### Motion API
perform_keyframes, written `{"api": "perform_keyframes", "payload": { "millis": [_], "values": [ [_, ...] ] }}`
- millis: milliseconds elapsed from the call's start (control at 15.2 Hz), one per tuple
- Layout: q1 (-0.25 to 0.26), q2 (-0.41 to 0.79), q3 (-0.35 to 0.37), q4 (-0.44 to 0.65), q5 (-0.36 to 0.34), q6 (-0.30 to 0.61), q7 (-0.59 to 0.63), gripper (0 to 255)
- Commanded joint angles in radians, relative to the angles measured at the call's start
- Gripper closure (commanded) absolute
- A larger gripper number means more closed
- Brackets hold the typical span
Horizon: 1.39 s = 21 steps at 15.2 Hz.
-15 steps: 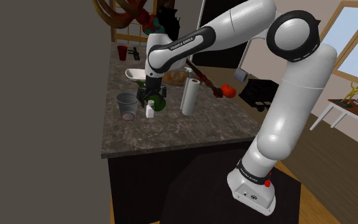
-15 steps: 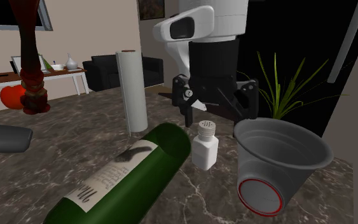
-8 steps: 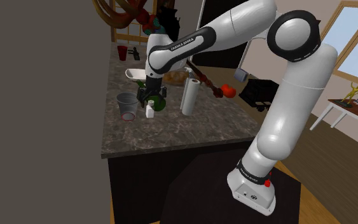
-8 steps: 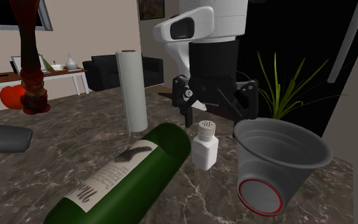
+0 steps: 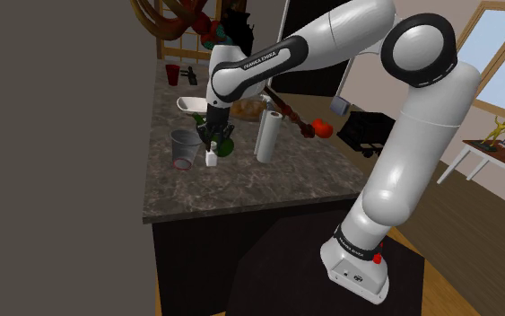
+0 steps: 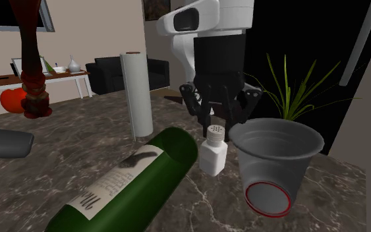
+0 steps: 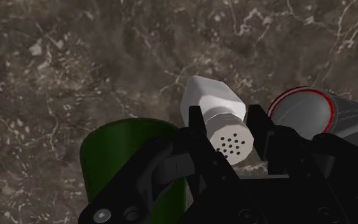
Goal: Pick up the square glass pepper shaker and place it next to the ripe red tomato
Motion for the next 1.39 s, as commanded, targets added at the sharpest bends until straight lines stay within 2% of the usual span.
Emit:
{"api": "perform_keyframes", "payload": {
  "millis": [0, 66, 132, 1320],
  "values": [
    [0.001, 0.037, 0.001, -0.025, -0.001, 0.005, 0.003, 255],
    [0.003, 0.017, 0.003, -0.052, 0.003, 0.012, 0.005, 255],
    [0.003, 0.047, 0.001, 0.005, -0.004, -0.014, 0.008, 255],
    [0.0, -0.057, 0.0, 0.129, 0.007, -0.242, 0.011, 255]
  ]
}}
